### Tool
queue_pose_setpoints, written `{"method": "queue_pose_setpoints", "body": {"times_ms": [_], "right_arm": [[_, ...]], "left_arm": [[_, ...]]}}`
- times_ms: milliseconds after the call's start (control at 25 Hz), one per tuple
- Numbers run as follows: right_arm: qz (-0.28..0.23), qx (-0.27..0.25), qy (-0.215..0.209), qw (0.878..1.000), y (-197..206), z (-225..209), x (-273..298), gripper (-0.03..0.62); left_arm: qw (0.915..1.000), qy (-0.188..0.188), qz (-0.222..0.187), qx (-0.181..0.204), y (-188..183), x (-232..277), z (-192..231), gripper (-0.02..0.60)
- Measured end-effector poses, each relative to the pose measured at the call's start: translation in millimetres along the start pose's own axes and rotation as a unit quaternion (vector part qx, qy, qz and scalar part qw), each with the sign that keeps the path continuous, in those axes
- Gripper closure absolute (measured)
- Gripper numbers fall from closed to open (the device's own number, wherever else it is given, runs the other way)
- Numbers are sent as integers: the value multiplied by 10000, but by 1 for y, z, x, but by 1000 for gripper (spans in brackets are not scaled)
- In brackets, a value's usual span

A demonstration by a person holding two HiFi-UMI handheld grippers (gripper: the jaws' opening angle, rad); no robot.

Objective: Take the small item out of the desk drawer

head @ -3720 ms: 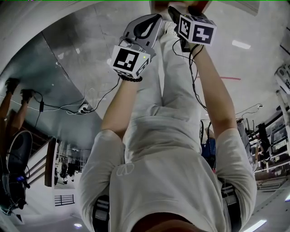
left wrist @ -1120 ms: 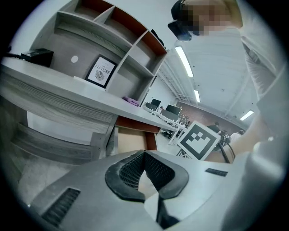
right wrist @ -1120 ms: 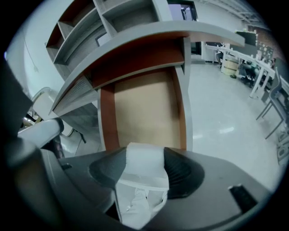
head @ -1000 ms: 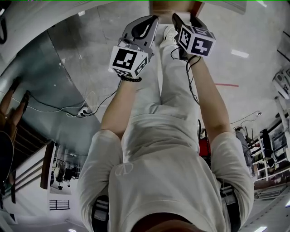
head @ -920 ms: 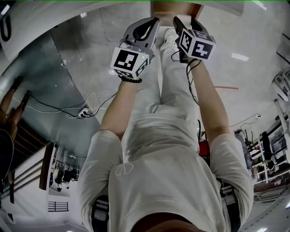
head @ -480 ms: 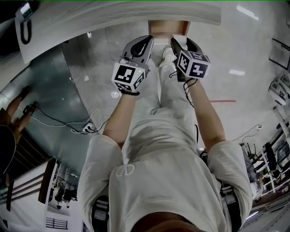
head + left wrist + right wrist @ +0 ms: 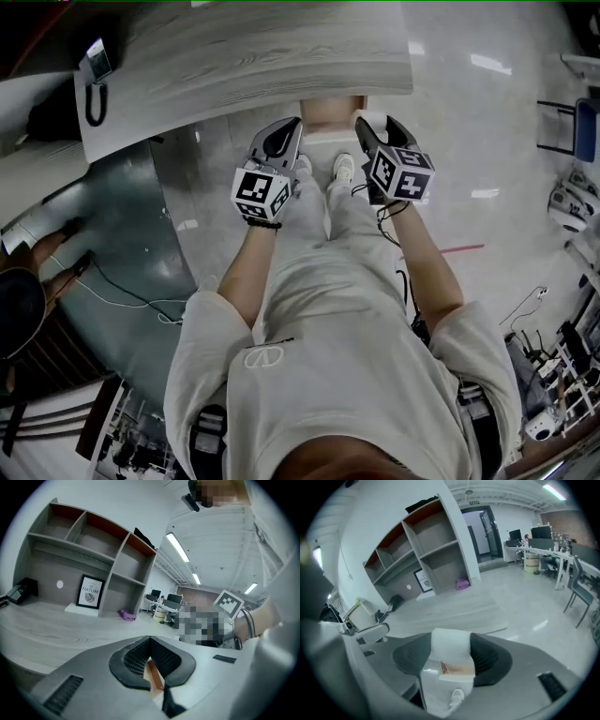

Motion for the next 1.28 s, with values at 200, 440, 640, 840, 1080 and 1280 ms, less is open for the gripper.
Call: {"method": "queue_pose_setpoints", "body": {"times_ms": [200, 440, 640, 840, 1080, 1280], "right_arm": [[-626, 28, 69, 9980, -55, -2, -43, 336], [-1376, -95, 107, 9904, -116, -2, -95, 336], [-1889, -463, 186, 9807, -151, 8, -131, 336], [-2167, -637, 215, 9739, -172, 14, -164, 336], [-2734, -728, 124, 9591, -206, 20, -202, 336], [-3173, -1027, 271, 9424, -228, 21, -233, 335]], "left_arm": [[9998, 55, -147, 139, -39, -4, -17, 583], [9985, 247, -382, 311, -93, -15, -41, 583], [9955, 71, -683, 660, -140, -30, -41, 583], [9895, -191, -1032, 990, -187, -49, -36, 583], [9791, -436, -1494, 1311, -232, -70, -44, 583], [9739, -443, -1710, 1422, -247, -86, -55, 583]]}}
Point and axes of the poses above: the fingertips, and each gripper's own axes: x forward along the fingers, z to its left, y out of its underside, the point moved 1 cm from there along -x, backward along the fingers, and after that the axes turned 6 degrees about -x, right-handed, at the moved point
